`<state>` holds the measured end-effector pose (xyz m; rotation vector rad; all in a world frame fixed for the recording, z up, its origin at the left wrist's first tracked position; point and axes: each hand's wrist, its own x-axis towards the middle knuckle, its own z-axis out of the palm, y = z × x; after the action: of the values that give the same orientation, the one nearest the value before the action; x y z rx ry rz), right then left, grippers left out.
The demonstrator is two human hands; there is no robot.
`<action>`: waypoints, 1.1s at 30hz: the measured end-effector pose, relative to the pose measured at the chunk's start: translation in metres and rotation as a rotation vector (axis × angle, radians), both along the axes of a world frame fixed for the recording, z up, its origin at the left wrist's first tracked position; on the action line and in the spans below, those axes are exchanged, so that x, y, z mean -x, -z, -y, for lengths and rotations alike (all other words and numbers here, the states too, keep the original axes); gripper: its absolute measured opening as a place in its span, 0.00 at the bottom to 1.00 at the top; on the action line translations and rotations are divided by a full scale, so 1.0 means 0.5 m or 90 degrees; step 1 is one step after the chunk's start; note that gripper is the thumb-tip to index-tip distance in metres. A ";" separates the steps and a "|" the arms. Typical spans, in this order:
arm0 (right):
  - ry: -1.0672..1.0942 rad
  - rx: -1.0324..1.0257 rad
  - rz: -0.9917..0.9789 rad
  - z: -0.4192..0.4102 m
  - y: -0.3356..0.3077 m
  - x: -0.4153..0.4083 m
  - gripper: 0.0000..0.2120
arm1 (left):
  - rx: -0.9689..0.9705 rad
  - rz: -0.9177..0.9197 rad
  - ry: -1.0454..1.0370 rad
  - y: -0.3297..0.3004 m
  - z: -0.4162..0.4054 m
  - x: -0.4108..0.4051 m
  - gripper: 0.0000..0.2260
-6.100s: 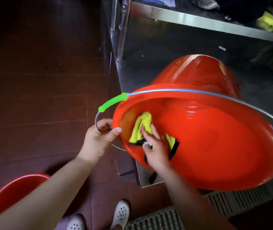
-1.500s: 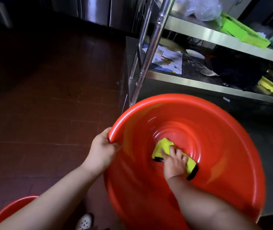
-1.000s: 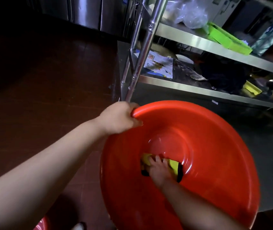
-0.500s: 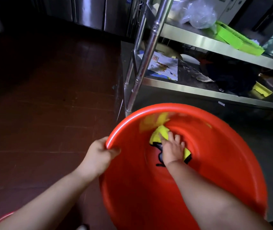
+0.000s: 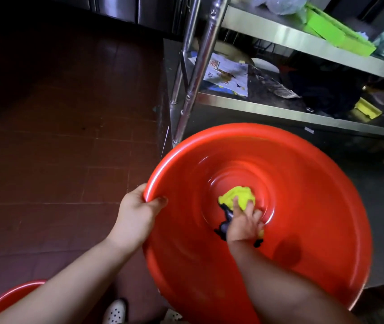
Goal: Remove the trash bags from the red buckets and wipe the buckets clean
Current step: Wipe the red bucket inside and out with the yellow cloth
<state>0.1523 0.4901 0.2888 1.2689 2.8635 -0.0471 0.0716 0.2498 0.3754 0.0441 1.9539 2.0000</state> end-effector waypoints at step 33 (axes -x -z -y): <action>-0.372 -0.005 0.210 0.040 0.007 0.039 0.18 | 0.197 -0.226 0.192 -0.117 -0.031 0.094 0.09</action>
<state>0.1328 0.4701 0.2853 0.3512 2.8043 0.1618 0.0243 0.2652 0.4339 0.6166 2.2871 1.5609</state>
